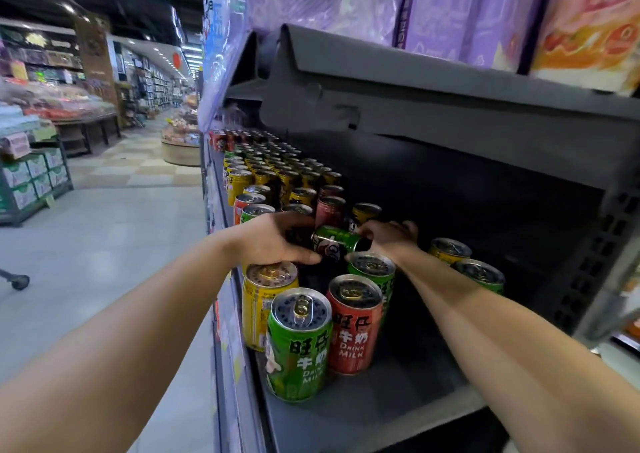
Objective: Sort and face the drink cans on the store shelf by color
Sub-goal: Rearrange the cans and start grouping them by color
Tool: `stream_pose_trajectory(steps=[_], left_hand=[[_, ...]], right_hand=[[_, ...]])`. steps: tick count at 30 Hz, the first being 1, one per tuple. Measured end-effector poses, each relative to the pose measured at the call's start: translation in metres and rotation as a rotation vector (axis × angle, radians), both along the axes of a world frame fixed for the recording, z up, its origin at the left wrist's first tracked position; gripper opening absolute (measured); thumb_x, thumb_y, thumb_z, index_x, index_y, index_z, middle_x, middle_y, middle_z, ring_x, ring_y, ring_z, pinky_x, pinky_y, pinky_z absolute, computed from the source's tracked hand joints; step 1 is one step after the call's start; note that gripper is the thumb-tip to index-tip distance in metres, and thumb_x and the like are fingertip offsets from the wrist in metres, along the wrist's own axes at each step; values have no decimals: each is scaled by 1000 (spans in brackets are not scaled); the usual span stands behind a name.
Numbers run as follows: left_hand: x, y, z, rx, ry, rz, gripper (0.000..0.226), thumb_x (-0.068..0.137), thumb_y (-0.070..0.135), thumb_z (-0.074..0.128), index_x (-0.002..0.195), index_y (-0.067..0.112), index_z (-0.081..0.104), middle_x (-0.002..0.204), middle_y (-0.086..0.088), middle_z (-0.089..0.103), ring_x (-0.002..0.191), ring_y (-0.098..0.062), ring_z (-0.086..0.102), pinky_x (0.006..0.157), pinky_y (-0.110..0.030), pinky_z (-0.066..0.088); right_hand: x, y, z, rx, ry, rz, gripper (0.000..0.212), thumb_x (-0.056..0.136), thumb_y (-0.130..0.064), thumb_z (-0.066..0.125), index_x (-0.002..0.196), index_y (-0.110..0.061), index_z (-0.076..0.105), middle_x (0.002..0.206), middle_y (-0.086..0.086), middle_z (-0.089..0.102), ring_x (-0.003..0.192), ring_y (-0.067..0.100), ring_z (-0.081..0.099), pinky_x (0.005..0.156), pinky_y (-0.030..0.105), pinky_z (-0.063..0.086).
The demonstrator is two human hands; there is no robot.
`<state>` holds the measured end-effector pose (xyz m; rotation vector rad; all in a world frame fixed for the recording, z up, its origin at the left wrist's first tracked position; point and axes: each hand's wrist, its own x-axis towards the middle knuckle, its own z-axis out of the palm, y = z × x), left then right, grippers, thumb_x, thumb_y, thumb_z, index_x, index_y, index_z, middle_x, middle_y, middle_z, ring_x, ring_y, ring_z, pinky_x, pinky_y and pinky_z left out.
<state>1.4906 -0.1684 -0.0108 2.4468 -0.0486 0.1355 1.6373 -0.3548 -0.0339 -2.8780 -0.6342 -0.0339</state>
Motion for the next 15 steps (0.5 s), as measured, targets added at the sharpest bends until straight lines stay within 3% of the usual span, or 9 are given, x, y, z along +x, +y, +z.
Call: stream_pose_trajectory(steps=[2,5,7,10,13,15], left_hand=[[3,1,1,19,-9,-6,66,72,39,78,130,40,47,110,16,60,83,-2,61,70,-15,47],[7,-1,3,63,-70,6,72,72,38,78,136,32,45,121,14,53,104,-5,51,81,-15,40],[12,-3,6,86,-86,7,70,74,36,77,136,28,46,121,14,51,105,-2,47,83,-12,35],[19,-4,8,119,-98,2,63,76,30,77,132,24,50,111,15,52,99,0,48,66,5,31],[26,-3,8,138,-106,5,57,76,28,77,128,24,53,115,9,60,97,-3,51,66,1,35],[30,-3,7,162,-90,9,60,76,29,76,130,23,52,124,6,59,102,-6,52,78,-9,39]], right_hand=[[-1,0,-1,30,-50,14,63,75,-60,65,130,-35,48,137,1,53,131,22,41,110,37,15],[-1,-2,-5,251,-39,68,70,68,-53,75,129,-32,50,136,-1,53,128,24,45,109,39,31],[-2,-3,-3,408,-7,145,65,70,-40,78,129,-27,52,133,0,55,123,22,50,101,32,41],[-6,-1,7,529,10,237,61,74,-32,77,129,-22,52,129,-2,58,117,16,54,92,24,41],[-8,6,13,553,73,295,61,73,-34,78,128,-23,54,124,-3,61,113,13,56,89,23,41],[-9,9,13,531,118,324,59,73,-37,77,126,-23,56,123,-6,61,110,8,55,81,18,40]])
